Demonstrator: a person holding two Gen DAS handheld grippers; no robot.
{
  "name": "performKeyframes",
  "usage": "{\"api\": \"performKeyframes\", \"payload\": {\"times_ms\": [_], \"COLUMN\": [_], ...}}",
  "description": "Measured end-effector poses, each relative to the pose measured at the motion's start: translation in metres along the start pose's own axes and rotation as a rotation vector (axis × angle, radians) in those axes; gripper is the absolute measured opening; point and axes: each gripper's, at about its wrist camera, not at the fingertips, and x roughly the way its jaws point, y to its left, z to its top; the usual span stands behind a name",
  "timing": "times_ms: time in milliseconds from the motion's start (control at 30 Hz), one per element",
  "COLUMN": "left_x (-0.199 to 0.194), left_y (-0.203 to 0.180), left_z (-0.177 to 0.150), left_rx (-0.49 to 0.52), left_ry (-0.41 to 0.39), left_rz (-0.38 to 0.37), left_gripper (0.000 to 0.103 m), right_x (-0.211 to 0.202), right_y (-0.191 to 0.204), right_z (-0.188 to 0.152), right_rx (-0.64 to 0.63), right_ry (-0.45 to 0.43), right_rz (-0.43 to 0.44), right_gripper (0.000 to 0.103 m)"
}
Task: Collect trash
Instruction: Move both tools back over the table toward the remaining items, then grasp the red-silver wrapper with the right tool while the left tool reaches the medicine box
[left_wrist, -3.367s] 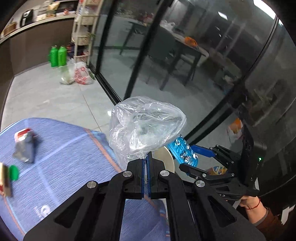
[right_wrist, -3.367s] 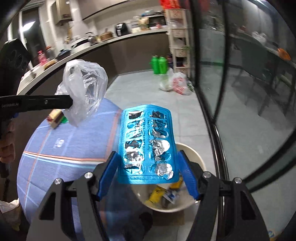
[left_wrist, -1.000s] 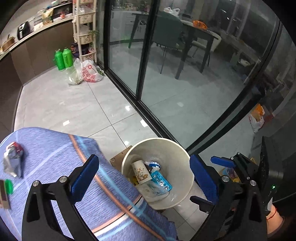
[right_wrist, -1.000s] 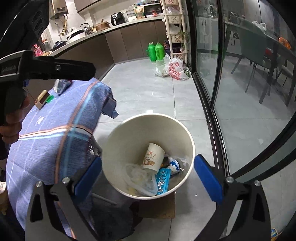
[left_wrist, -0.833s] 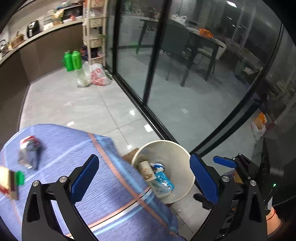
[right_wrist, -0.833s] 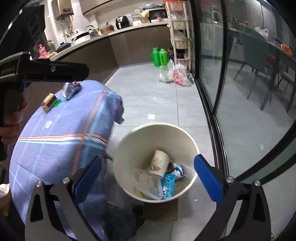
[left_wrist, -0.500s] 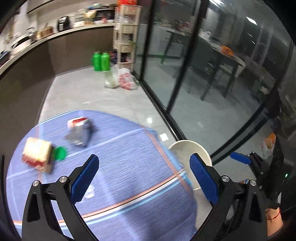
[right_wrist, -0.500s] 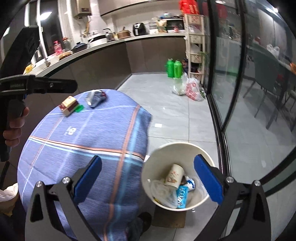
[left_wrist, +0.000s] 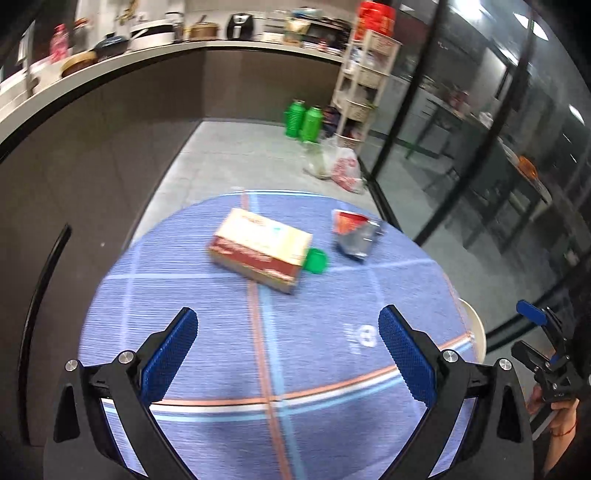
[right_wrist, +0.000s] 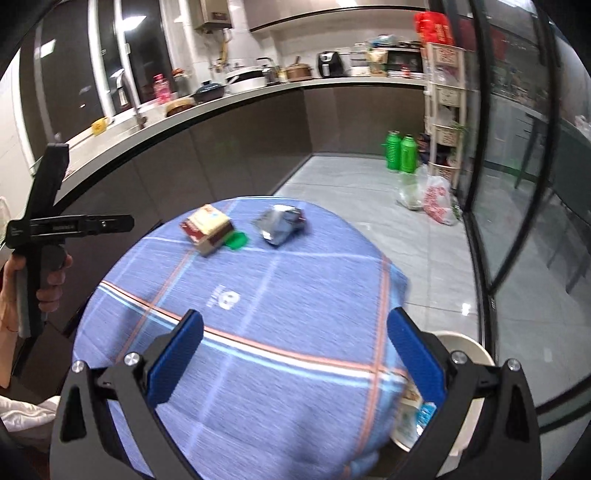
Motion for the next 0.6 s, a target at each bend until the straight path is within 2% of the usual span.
{"api": "performKeyframes", "payload": {"times_ms": [100,233,333,433,600], "left_x": [0.003,0.019,0.036,0.062,0.103], "left_y": [0.026,0.056,0.066,0.077,0.083], "left_z": [0.007,0.018,0.029,0.041,0.057], "left_rx": [-0.023,-0.053,-0.056,-0.065,-0.059], "left_ry": [0.005,0.032,0.061,0.098,0.148], "left_rz": [0.011,-0.015,-0.038,-0.053,-0.058], "left_gripper": [0.095,0.093,0.085,0.081,0.081], "right_x": [0.019,0.054,0.083,0.111,0.153], "right_y": [0.02,0.045,0.054,0.052,0.032], "right_z": [0.013,0.029,0.038,0.05,0.069], "right_rx": [-0.025,-0.065,-0.087,-0.068,0.014], "right_ry": [0.017,0.052,0.077,0.098,0.115], "right_rz": [0.035,0.068,0.068,0.053,0.041], "right_gripper": [0.1,0.1,0.1,0.1,0.1]}}
